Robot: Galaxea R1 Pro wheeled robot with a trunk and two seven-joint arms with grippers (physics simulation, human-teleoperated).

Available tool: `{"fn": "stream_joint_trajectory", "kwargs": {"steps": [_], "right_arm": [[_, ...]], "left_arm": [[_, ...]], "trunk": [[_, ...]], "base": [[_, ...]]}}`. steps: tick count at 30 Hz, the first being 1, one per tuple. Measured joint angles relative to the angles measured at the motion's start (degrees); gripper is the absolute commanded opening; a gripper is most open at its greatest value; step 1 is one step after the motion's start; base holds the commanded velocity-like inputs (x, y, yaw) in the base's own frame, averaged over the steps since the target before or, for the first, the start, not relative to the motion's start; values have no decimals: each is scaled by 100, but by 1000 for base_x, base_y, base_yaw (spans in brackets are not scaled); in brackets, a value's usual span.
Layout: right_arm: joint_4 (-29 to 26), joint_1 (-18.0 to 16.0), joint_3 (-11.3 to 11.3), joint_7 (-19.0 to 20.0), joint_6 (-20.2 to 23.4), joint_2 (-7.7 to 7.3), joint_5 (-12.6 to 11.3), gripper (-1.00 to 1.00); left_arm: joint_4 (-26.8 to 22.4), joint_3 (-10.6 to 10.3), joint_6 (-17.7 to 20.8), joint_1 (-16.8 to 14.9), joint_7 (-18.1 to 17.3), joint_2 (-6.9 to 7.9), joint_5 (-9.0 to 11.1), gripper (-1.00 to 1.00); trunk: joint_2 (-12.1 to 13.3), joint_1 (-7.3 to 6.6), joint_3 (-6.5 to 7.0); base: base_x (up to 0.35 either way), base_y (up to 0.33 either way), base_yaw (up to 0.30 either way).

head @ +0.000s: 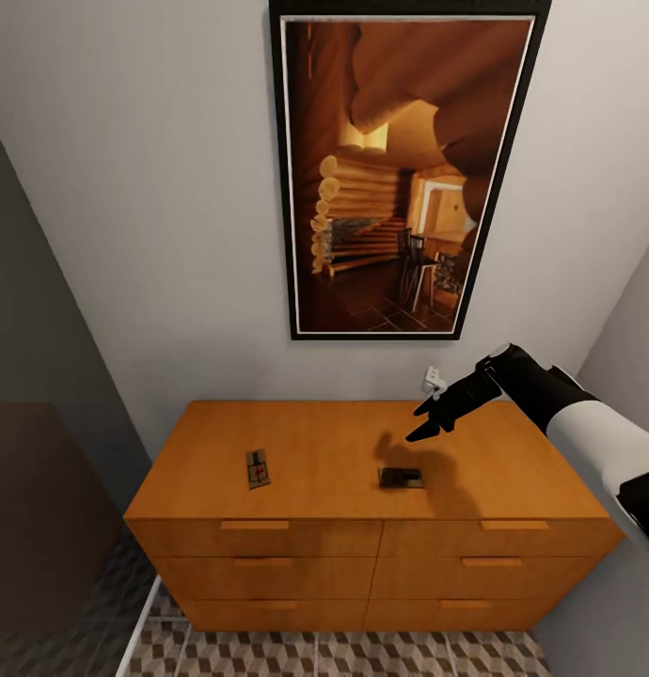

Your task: Take the four mousetraps from the cabinet in the bathroom and place them on the bathroom floor. Make sure all four end up on the same floor surface, and ensure that at least two of them are either under or directly next to the same bathroom sink.

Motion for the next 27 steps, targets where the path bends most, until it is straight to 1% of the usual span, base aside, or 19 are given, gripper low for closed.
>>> {"fn": "stream_joint_trajectory", "kwargs": {"steps": [21,27], "right_arm": [[17,1,1,-17,-19,-15,23,100],[115,0,7,-107,-152,-17,25,100]], "left_arm": [[0,0,0,0,-2,0,0,100],[0,0,0,0,-2,0,0,100]], "trunk": [[0,0,0],[0,0,-12]], "base": [[-1,0,0],[0,0,0]]}}
